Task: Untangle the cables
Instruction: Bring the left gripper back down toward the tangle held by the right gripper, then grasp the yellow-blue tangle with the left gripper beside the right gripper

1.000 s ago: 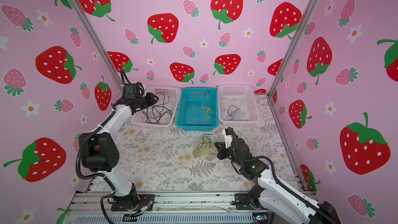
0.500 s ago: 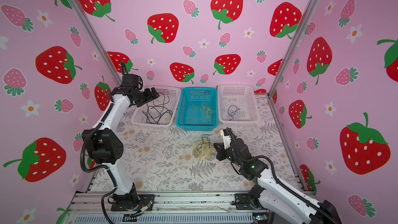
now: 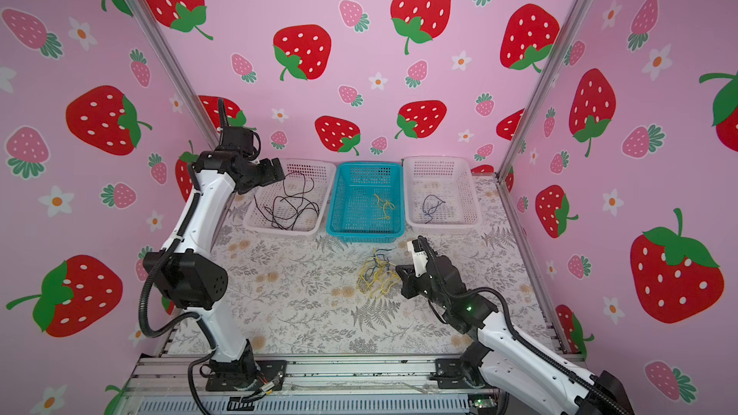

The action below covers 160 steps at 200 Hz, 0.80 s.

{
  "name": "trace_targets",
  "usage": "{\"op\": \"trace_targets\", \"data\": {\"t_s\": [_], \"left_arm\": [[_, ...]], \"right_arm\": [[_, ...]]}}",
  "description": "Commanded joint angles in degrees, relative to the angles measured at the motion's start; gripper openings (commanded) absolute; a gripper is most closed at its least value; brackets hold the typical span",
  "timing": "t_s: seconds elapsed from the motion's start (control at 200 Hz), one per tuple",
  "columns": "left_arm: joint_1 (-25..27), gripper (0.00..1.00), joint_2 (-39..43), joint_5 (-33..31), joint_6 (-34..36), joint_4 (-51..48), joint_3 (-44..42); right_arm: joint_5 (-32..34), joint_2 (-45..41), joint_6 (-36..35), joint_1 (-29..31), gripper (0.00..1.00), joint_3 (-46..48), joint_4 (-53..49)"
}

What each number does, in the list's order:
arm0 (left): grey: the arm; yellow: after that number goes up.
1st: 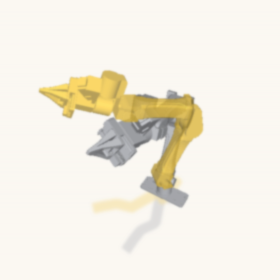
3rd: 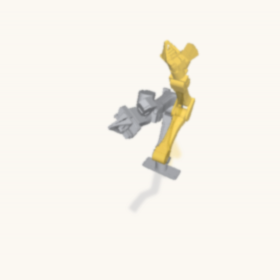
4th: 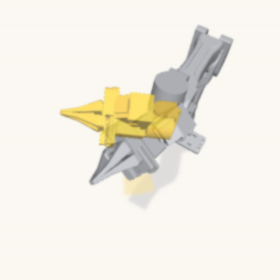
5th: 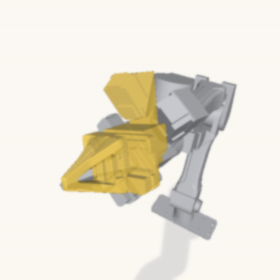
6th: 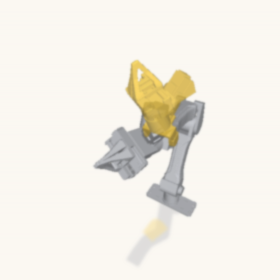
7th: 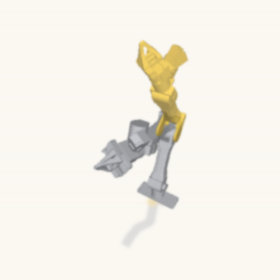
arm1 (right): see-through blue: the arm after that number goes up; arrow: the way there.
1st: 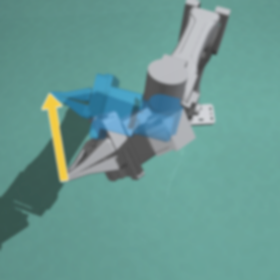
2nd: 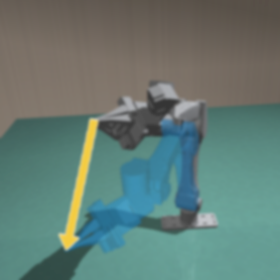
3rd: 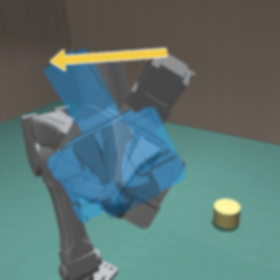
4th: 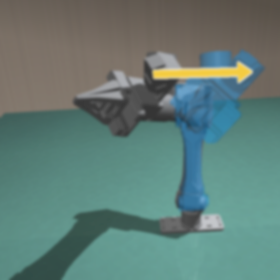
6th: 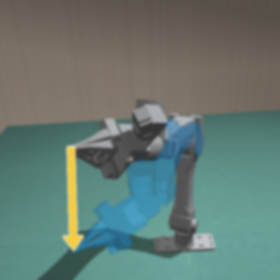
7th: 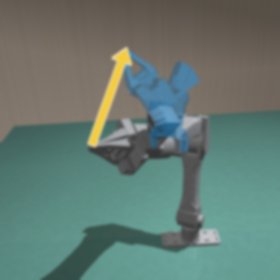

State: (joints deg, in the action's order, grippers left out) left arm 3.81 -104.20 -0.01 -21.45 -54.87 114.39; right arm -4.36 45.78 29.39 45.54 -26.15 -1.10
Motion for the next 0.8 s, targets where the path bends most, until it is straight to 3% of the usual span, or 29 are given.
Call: {"op": "trace_targets", "data": {"t_s": [0.0, 0.075, 0.24, 0.38, 0.575, 0.795], "left_arm": [[4.73, 0.99, 7.74, 5.57, -2.31, 4.81, -8.12], [7.30, 1.00, 13.24, 11.32, -5.67, 10.55, -17.98], [14.48, 0.92, 26.25, 21.96, -12.04, 27.49, -41.09], [21.14, 0.86, 33.58, 29.63, -13.69, 39.22, -53.59], [30.40, 0.84, 41.00, 30.73, -11.87, 47.11, -65.32], [32.92, 0.83, 47.83, 31.92, -15.82, 55.35, -75.58]], "right_arm": [[-1.37, -1.89, -1.91, 0.34, 0.00, -2.73, 0.55], [-3.43, -3.15, -2.84, 0.35, 0.00, -2.94, 1.66], [-8.32, -6.41, -3.89, 0.35, 0.00, -3.10, 5.02], [-9.43, -7.33, -4.17, 0.36, 0.00, -4.62, 5.25], [-11.68, -7.96, -3.46, 0.41, 0.00, -7.63, 5.51], [-11.53, -9.51, -2.95, 0.36, 0.00, -9.04, 6.14]]}}
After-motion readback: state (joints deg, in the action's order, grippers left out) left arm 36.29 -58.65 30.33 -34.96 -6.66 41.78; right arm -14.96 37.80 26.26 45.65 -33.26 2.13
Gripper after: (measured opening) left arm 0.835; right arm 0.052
